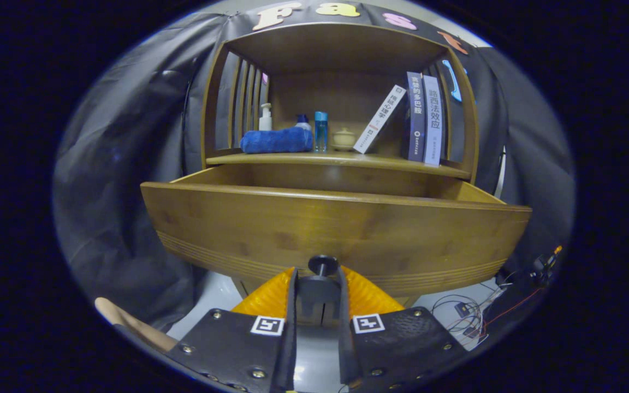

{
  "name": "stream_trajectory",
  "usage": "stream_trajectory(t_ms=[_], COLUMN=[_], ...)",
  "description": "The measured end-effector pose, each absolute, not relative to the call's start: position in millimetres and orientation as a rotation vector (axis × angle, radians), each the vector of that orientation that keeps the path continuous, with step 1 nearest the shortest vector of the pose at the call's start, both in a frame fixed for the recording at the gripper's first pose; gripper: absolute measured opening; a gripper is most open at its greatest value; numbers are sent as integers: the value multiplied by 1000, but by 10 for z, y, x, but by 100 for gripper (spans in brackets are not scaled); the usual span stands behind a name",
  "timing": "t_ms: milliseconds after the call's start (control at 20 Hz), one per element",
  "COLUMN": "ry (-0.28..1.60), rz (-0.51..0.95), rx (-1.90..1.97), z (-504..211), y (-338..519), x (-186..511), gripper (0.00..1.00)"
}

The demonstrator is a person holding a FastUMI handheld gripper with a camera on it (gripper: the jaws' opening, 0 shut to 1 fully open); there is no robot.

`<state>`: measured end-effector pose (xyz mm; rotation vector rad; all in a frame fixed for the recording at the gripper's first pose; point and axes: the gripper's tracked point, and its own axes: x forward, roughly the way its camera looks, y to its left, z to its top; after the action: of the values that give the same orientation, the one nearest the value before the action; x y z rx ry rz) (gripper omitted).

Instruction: Pull open the drawer, take out the items inside it, and place them on the countertop above the cabinet.

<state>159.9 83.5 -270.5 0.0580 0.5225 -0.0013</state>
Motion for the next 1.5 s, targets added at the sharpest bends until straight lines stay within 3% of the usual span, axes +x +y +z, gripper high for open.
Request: stream_trajectory(t_ms=[500,550,1150,1500], ry=[489,474,424,358], rz=[-41,-44,-15,58], rx=[29,-13,153,78], z=[-2472,-2548,-1740,-1094], y=[680,630,390,421], x=[1280,1233,1562,2202], gripper=[31,9,9,94])
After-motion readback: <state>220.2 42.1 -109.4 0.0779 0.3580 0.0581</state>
